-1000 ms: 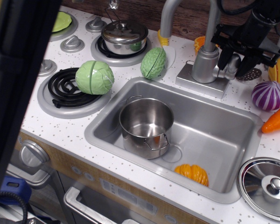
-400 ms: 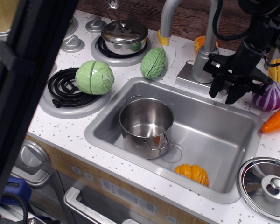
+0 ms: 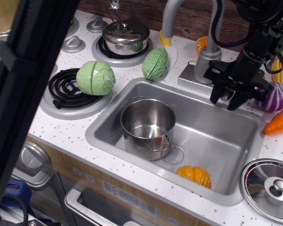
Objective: Turn lever vertical to front
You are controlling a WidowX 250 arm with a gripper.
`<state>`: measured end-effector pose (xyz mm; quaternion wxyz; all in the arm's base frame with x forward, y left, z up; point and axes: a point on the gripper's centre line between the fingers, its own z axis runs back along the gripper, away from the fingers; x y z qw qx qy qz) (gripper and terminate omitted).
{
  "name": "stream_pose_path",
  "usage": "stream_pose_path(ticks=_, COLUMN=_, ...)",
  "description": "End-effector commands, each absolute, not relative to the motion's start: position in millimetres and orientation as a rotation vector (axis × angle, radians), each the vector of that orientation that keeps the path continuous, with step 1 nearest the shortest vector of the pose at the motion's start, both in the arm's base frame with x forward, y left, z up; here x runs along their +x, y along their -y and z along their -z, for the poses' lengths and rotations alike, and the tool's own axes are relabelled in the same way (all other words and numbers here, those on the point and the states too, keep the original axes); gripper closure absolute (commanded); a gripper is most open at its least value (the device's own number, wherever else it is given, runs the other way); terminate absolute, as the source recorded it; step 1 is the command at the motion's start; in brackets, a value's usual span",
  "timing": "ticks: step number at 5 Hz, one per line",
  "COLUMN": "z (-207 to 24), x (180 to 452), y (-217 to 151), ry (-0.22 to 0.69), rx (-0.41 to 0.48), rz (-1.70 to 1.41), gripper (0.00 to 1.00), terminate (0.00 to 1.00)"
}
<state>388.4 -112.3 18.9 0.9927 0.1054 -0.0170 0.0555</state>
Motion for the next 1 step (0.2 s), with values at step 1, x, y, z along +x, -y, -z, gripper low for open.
stream_pose_path(ticks=1, z=-72.8, x=389.7, y=143.6, ry=0.115, rx=0.212, rz=-0.068, gripper=0.0, terminate=1.0)
